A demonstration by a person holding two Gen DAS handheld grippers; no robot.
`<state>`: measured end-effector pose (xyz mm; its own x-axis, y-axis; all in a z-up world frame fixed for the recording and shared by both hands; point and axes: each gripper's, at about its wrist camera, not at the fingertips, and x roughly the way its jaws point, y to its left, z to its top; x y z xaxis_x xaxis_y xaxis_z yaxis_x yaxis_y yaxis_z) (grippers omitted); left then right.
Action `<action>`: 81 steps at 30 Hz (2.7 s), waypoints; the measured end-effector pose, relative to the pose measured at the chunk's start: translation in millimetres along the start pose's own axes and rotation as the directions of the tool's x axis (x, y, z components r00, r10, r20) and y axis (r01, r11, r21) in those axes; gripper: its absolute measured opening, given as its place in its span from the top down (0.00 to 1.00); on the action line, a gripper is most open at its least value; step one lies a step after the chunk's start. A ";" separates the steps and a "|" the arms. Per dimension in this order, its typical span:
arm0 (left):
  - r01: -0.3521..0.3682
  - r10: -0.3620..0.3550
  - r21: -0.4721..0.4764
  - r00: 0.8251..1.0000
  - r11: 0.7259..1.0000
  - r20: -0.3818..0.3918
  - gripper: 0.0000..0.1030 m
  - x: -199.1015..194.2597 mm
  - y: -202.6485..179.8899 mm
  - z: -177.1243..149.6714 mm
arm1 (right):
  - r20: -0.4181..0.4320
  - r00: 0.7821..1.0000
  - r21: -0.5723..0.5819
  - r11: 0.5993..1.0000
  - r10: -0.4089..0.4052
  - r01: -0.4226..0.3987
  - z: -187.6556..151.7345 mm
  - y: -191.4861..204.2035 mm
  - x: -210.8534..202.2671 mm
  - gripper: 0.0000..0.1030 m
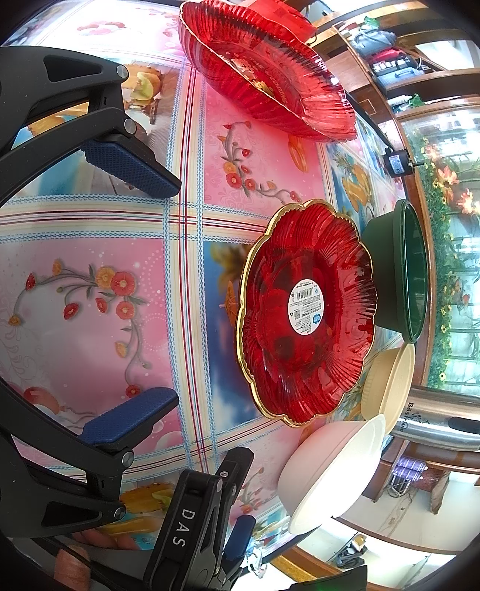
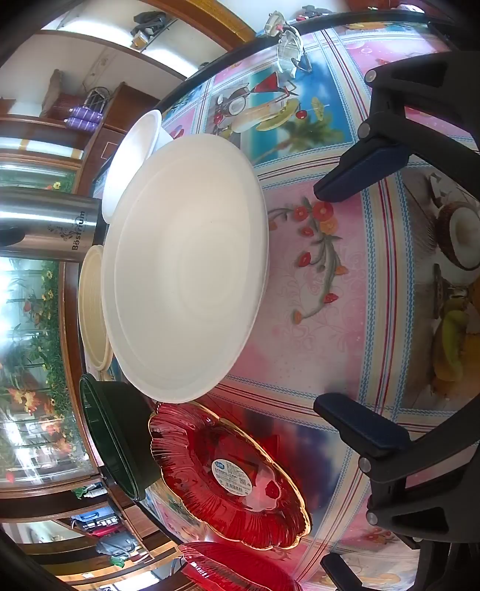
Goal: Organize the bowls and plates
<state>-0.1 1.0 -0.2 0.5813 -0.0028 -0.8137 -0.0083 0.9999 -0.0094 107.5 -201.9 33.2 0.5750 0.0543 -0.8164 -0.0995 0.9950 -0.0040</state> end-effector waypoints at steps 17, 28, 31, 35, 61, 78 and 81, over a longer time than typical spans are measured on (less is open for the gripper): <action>-0.016 0.016 -0.010 1.000 1.000 -0.009 0.00 -25.2 10.5 -3.2 | -0.073 0.997 0.001 1.000 -0.003 0.003 -4.8 3.9 -6.0 0.00; -0.043 0.045 -0.075 0.999 0.996 0.023 0.00 -51.3 38.7 -1.7 | -0.036 0.998 -0.044 0.997 0.058 -0.059 -2.1 19.9 -33.7 0.00; -0.055 0.059 -0.096 0.998 0.994 0.032 0.00 -57.7 49.6 0.3 | -0.020 0.995 -0.062 0.994 0.094 -0.095 -0.4 27.7 -43.3 0.00; -0.074 0.080 -0.137 0.996 0.988 0.040 0.00 -63.1 69.0 3.0 | -0.017 0.989 -0.099 0.985 0.144 -0.145 6.9 44.5 -48.5 0.00; -0.187 0.202 -0.274 0.979 0.943 0.026 0.00 -72.3 165.3 23.5 | 0.006 0.971 -0.274 0.934 0.241 -0.230 46.6 137.7 -51.7 0.01; -0.247 0.260 -0.371 0.965 0.895 -0.016 0.00 -64.7 218.8 41.5 | -0.076 0.947 -0.374 0.871 0.313 -0.318 89.7 209.1 -27.9 0.18; -0.245 0.256 -0.396 0.966 0.885 -0.027 0.00 -61.2 229.9 46.2 | -0.120 0.934 -0.359 0.863 0.335 -0.356 95.9 216.8 -15.8 0.27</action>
<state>0.1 231.6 74.3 0.5373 0.2525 -0.8047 -0.4723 0.8806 -0.0391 154.8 20.9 100.7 0.4063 0.3744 -0.8335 -0.5823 0.8091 0.0796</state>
